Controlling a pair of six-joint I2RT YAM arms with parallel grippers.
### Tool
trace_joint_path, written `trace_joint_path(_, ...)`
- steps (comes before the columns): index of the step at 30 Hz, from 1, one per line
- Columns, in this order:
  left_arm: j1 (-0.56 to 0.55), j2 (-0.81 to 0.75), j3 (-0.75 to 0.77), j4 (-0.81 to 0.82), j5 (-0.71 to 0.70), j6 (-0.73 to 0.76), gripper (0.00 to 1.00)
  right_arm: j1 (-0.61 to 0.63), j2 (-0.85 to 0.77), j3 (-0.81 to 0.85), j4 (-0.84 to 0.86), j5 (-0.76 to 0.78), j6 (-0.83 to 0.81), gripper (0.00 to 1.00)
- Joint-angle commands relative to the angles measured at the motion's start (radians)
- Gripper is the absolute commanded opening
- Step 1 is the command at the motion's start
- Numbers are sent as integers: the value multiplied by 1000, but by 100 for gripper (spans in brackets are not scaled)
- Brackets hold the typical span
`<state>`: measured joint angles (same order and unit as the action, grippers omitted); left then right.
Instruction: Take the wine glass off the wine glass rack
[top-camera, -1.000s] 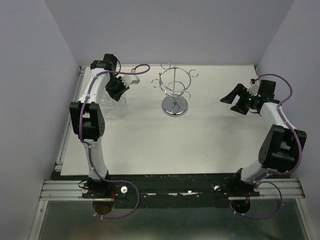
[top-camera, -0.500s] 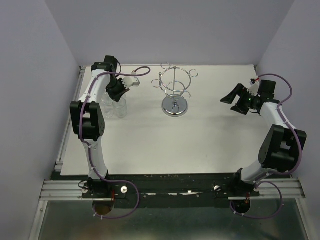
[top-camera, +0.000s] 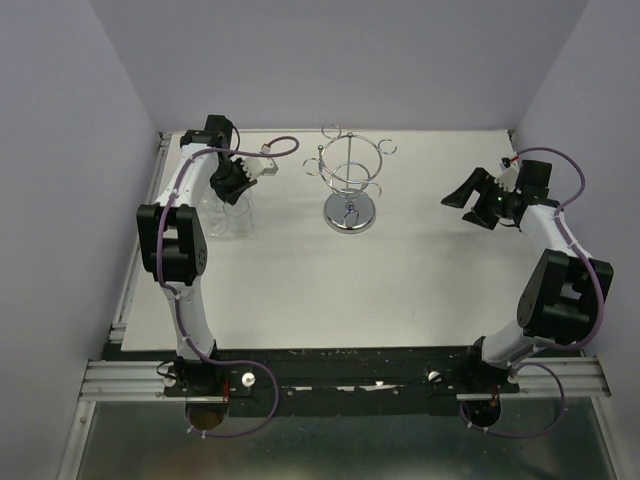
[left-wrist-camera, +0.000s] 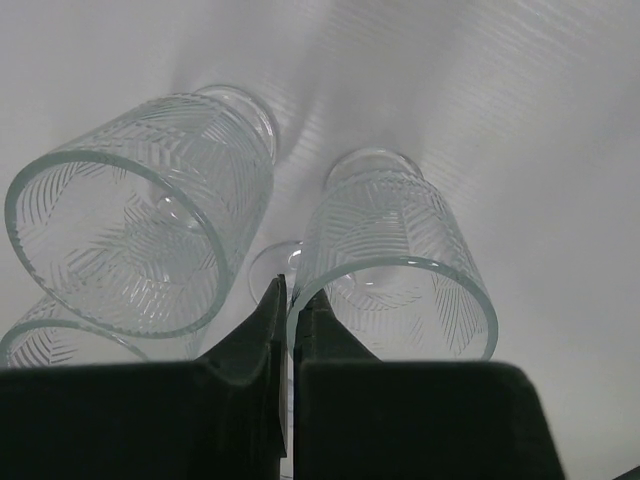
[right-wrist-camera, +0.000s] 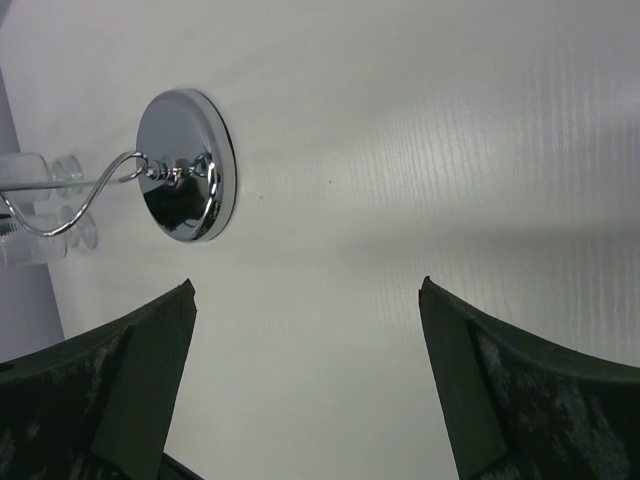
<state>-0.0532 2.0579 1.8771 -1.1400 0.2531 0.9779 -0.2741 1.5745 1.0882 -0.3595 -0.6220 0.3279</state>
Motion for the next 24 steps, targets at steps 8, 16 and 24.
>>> trace_joint_path(8, 4, -67, -62, 63, -29, 27, 27, 0, -24, -8, 5, 22, -18, 100)
trace_joint_path(16, 6, -79, -39, 57, -17, 25, 29, 0, -27, -11, 5, 22, -18, 100)
trace_joint_path(24, 6, -79, 14, 26, 14, 8, 31, 0, -25, -10, 2, 31, -15, 100)
